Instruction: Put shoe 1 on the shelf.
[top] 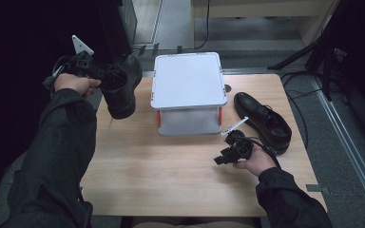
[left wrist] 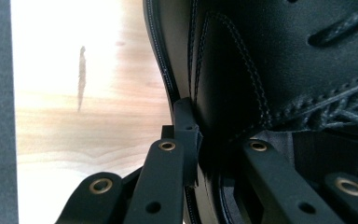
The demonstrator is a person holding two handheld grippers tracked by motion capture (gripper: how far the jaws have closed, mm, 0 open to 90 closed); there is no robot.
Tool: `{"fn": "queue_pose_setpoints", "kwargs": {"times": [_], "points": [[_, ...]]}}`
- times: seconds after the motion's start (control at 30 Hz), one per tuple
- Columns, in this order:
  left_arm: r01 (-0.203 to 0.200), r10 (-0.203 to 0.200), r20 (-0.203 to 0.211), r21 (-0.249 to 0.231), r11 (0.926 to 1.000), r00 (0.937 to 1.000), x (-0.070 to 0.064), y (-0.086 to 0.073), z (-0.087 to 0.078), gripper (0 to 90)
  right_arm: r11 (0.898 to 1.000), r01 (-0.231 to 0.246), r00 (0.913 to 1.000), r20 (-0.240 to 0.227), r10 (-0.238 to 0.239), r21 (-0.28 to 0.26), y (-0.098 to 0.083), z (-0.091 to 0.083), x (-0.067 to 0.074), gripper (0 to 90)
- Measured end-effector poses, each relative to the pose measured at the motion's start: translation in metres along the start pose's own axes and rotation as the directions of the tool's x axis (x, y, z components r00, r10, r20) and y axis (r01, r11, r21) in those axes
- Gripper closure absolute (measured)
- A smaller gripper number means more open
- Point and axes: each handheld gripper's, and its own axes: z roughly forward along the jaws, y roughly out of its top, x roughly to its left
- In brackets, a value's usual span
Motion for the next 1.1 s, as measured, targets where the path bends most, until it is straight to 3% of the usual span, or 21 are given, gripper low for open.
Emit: {"fn": "queue_pose_setpoints", "kwargs": {"times": [0.1,0.27,0.57,0.8,1.1], "points": [[-0.013,0.013,0.013,-0.005,0.9999,0.9998,-0.014,0.004,-0.003,83.9,1.0,0.001,1.0,0.0,-0.001,-0.001,-0.001,-0.001,0.0,49.2],[-0.058,0.058,-0.005,0.002,0.9983,0.9983,-0.041,0.012,-0.005,83.4,1.0,-0.004,1.0,0.002,0.004,-0.003,-0.003,-0.002,0.0,49.4],[-0.097,0.097,0.015,0.019,0.9951,0.9952,-0.086,0.025,0.008,83.1,1.0,-0.016,0.9999,0.004,0.016,-0.007,-0.009,-0.005,-0.001,49.4],[-0.115,0.115,0.016,0.031,0.9928,0.9932,-0.114,0.031,0.025,82.8,1.0,-0.023,0.9997,0.003,0.023,-0.005,-0.014,-0.007,0.0,49.4],[-0.13,0.13,-0.002,0.05,0.9903,0.9915,-0.136,0.032,0.044,81.1,0.999,-0.036,0.9993,0.009,0.036,-0.011,-0.018,-0.011,-0.003,49.4]]}}
